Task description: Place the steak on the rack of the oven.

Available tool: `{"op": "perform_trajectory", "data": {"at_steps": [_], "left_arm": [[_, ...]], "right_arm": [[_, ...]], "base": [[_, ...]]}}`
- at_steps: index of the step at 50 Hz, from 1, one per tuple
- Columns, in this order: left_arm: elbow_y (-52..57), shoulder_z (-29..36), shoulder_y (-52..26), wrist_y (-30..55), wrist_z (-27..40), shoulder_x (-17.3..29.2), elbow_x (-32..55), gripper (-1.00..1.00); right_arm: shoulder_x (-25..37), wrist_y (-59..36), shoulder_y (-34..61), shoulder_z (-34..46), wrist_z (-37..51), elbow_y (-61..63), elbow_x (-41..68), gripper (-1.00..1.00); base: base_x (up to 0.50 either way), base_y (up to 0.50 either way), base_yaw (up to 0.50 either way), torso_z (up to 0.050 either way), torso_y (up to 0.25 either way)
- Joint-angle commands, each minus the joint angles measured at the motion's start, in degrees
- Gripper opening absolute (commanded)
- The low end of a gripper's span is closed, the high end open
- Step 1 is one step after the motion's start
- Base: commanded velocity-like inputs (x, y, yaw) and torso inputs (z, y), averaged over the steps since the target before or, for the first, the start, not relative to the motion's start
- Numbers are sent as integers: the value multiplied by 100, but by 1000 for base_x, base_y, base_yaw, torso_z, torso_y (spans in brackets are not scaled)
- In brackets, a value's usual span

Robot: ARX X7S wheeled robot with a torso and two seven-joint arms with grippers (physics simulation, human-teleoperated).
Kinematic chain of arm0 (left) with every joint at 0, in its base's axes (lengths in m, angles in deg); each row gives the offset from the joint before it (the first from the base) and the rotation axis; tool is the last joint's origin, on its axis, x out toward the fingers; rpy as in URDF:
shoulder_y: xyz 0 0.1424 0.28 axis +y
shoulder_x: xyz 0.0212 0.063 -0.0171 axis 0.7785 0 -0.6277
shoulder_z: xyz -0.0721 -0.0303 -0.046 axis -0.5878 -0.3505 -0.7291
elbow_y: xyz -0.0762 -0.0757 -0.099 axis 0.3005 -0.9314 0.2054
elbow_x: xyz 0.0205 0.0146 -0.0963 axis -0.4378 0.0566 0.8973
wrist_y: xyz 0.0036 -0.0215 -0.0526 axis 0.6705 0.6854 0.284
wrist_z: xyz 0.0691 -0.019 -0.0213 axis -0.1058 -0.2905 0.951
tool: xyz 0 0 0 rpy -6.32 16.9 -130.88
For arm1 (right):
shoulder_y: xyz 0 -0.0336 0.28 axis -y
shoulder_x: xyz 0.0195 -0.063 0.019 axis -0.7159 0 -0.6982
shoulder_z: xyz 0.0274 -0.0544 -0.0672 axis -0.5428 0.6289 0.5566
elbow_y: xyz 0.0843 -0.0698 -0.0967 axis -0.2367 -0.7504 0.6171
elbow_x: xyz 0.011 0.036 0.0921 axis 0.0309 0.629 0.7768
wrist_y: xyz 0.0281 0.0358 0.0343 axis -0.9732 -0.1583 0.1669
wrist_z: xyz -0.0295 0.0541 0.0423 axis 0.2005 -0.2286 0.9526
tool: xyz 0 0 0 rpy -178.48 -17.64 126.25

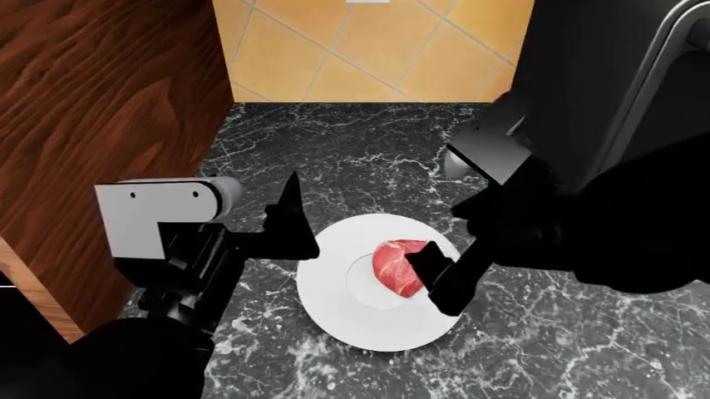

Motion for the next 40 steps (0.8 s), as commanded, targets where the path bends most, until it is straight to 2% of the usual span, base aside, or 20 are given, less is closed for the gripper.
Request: {"op": "perform_trajectory", "data": {"at_steps": [1,19,30,40], "left_arm": [[-33,30,-46,-8,36,25,20,100],[-25,68,-25,-58,75,69,40,100],[-54,73,-37,-106,64,100,59,100],[-124,96,31,-226,-16,131,-10,100]], "right_arm": [[-55,137,-136,125,-244,-53,-145,100],[-116,191,-151,386,-462,-205,-390,100],[-256,332,-169,689,-851,-382,-897,100],[-298,370,-232,793,-795,-501,-958,100]], "base": [[0,0,0,0,0],[0,0,0,0,0],[0,0,0,0,0],[0,0,0,0,0]]}}
